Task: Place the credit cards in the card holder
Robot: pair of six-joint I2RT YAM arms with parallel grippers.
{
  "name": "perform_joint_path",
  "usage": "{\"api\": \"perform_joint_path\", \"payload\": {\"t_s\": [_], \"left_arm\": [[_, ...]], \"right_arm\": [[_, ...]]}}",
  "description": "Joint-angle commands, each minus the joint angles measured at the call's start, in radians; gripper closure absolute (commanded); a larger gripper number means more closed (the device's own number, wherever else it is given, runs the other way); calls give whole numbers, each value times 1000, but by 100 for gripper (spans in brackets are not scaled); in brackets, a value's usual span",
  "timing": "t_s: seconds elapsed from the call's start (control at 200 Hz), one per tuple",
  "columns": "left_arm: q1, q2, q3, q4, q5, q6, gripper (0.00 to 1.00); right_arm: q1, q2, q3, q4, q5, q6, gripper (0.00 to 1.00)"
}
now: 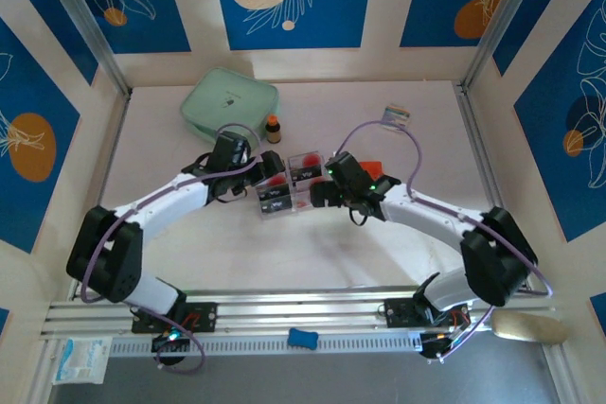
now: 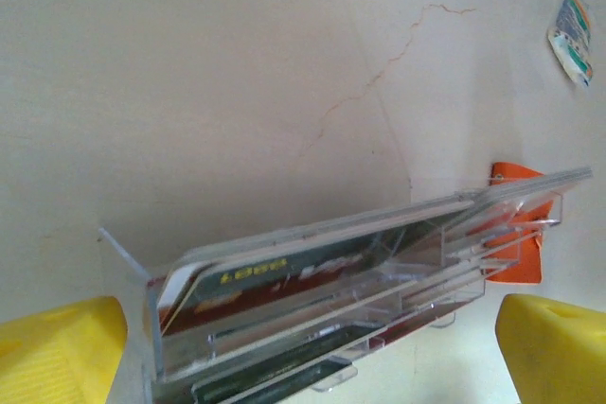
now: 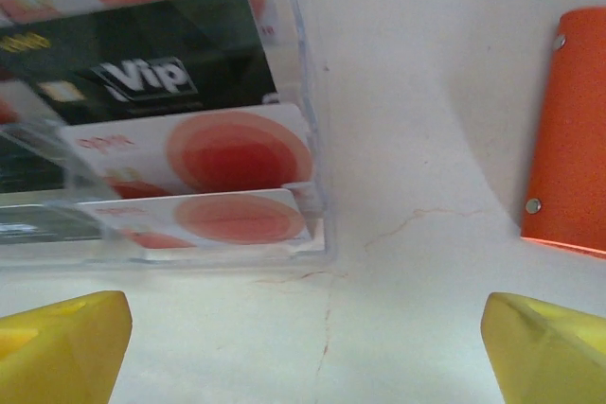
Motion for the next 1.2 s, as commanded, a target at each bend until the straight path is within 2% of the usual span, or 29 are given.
{"api": "perform_joint_path", "payload": {"t_s": [0.0,0.215,0.42,0.605,0.895,1.195], "left_arm": [[2,-79,33,-81,-38,51,0],[41,-199,38,-214,-142,129,0],[146,-289,14,-278,-151,144,0],[215,-355,-26,-294,-146,144,0],[233,-388,-61,-303,-153,141,0],[236,-399,-92,-283,-146,128,0]], "right_arm": [[4,-49,4,-61,-117,-2,5],[112,-15,63,-42,-204,55,7],[284,209,226,-15,-189,81,8],[384,411,404,-20,-170,71,9],[415,613,570,-23,-126,87,10],[371,700,646,-53,-18,110,10]]}}
